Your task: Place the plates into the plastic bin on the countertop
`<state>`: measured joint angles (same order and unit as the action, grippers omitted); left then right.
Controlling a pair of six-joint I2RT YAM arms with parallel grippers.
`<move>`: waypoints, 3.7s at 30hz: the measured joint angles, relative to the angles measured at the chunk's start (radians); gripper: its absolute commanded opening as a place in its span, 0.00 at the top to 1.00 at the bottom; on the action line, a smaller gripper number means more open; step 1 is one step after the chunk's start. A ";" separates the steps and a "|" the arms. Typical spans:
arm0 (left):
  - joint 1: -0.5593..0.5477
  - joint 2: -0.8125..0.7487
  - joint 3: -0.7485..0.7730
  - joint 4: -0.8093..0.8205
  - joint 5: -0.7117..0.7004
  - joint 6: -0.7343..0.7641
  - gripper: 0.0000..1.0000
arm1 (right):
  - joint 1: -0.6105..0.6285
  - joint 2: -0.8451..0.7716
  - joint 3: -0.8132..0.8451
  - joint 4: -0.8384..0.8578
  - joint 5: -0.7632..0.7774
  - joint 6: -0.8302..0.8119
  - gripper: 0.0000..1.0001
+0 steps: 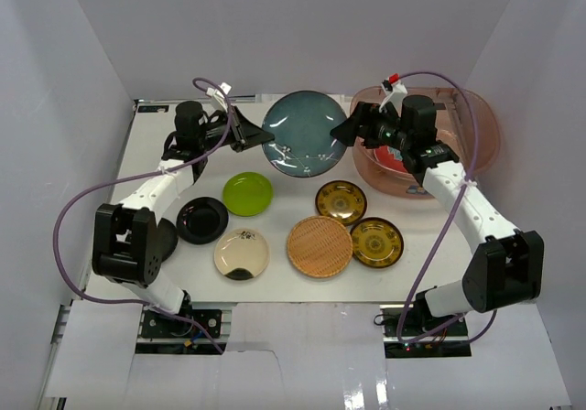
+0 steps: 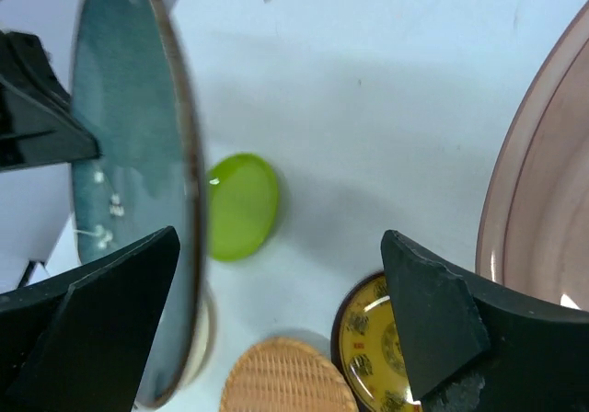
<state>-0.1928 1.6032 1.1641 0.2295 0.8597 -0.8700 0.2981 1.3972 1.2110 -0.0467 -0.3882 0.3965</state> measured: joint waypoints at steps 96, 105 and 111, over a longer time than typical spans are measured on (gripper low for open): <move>-0.552 -0.284 -0.228 -0.629 -0.602 0.362 1.00 | -0.304 -0.810 -0.758 -0.338 0.190 0.016 0.12; -0.542 -0.327 -0.200 -0.588 -0.495 0.341 1.00 | -0.156 -0.644 -0.711 -0.168 -0.259 -0.024 0.07; -0.525 -0.360 -0.182 -0.517 -0.391 0.305 1.00 | -0.077 -0.586 -0.727 -0.067 -0.351 -0.018 0.00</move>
<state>-0.7174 1.2427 0.9825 -0.2878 0.4686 -0.5652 0.2207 0.8116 0.4835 -0.1139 -0.7387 0.3782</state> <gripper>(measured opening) 0.038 0.992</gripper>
